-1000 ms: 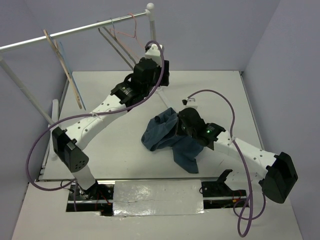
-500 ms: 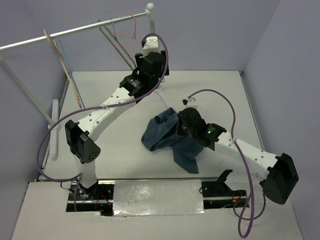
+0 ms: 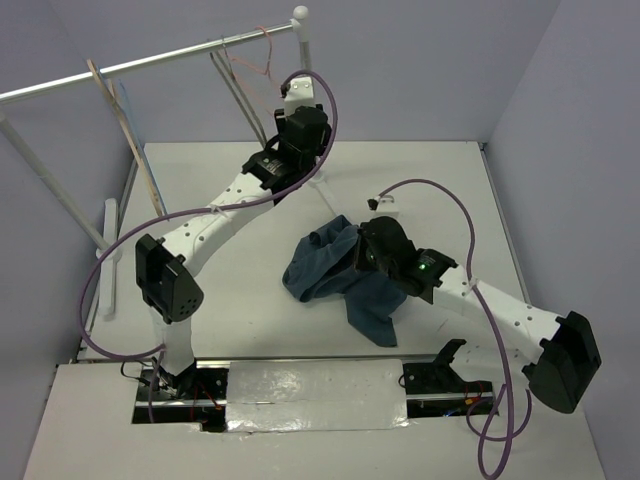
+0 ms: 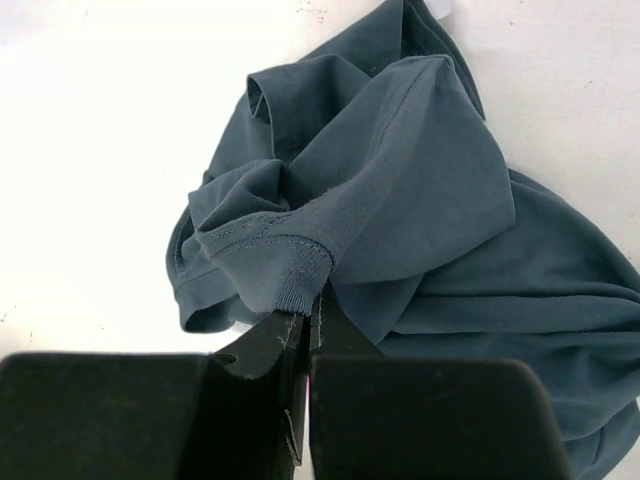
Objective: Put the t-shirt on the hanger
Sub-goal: Pick up the hanger from the clothesline, then place the T-shirt on the hanger.
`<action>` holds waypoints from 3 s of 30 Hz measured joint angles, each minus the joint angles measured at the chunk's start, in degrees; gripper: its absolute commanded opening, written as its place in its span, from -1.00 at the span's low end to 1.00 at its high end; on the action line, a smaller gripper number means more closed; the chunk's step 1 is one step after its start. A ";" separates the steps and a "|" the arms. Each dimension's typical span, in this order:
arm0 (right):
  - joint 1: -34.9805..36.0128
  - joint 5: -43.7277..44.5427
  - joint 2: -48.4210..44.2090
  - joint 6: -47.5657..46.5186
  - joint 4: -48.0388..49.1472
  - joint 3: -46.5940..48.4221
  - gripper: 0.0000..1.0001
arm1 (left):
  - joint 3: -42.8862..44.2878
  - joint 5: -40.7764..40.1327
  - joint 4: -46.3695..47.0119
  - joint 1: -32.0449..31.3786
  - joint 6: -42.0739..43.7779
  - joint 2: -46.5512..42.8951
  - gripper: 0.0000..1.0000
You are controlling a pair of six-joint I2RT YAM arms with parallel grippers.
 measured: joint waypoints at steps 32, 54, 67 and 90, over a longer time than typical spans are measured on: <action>0.00 1.64 -2.21 -0.37 0.52 -0.96 -1.00 | 3.87 2.99 -9.03 0.20 4.28 -1.20 -1.00; 0.00 1.73 -2.21 -0.39 0.52 -0.96 -1.00 | -12.98 9.40 -13.42 -0.15 5.77 -18.40 -1.00; 0.00 3.08 -2.16 -0.15 0.48 -0.96 -1.00 | -25.09 9.88 -20.09 -5.40 8.52 -29.75 -1.00; -10.14 5.42 -3.45 4.37 -1.49 -2.67 -1.00 | -41.11 13.46 -33.64 -31.06 5.84 -46.12 -1.00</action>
